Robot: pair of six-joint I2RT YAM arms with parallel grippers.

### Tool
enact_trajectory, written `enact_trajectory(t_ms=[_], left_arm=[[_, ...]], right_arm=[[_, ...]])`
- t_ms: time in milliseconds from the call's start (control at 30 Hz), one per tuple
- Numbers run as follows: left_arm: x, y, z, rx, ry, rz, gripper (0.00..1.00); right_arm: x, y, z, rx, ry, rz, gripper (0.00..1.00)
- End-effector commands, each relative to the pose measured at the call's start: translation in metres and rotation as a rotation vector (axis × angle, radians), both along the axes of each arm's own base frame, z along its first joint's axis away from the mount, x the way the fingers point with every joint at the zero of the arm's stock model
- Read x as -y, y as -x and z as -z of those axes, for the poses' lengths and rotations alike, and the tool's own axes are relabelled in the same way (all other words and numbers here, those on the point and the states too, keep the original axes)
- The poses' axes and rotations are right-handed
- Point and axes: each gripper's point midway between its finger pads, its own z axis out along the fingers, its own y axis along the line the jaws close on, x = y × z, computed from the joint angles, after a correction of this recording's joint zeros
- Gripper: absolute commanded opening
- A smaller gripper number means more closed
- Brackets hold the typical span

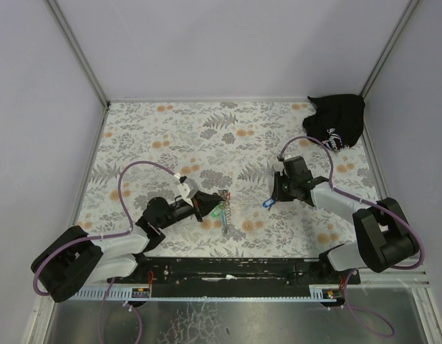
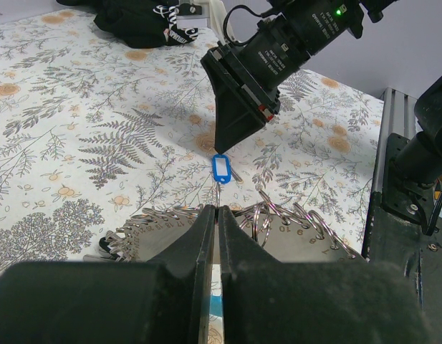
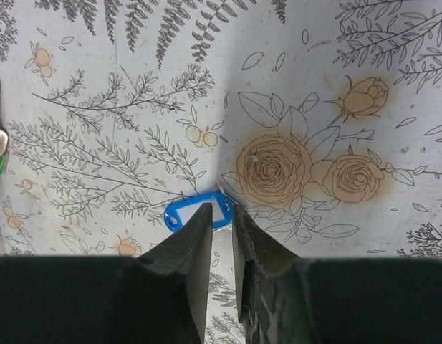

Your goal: Put the keys on the keyring

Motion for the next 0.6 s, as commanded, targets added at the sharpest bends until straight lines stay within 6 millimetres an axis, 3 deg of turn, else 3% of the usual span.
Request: enact_trajectory(t_ms=[0, 567], left_arm=[[0.0003, -0.0038, -0.0207, 0.058, 0.05, -0.007, 0.0], [0.0006, -0.0036, -0.021, 0.057, 0.05, -0.005, 0.0]], right_arm=[[0.0014, -0.0053, -0.0004, 0.033, 0.001, -0.009, 0.24], [-0.0035, -0.006, 0.0071, 0.022, -0.015, -0.03, 0.21]])
